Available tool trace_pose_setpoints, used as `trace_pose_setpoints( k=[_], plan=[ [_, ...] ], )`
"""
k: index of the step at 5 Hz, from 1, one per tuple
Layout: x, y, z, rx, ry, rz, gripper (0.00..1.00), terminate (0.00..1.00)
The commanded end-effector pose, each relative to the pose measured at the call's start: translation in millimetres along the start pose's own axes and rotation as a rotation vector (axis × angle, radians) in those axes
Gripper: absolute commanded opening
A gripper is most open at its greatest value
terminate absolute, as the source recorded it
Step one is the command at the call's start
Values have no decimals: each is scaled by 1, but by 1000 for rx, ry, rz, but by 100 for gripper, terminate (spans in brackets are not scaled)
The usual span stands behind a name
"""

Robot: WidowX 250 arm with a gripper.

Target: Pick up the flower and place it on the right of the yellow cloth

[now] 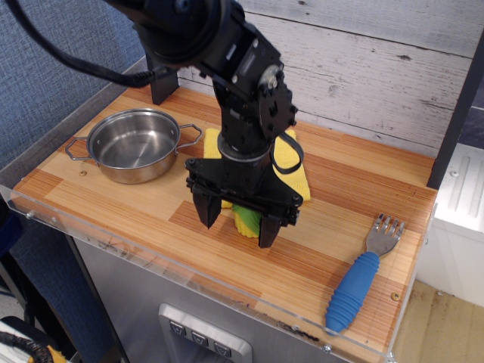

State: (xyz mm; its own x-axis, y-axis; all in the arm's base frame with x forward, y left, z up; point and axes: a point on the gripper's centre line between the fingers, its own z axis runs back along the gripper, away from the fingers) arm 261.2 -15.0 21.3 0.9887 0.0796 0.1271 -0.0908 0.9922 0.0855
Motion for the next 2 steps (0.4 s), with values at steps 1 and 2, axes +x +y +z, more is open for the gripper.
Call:
trace_pose_setpoints(
  k=[1, 2],
  plan=[
    [15, 1, 8, -7, -52, 21, 100, 0],
    [16, 1, 14, -17, -72, 22, 0, 0]
  ],
)
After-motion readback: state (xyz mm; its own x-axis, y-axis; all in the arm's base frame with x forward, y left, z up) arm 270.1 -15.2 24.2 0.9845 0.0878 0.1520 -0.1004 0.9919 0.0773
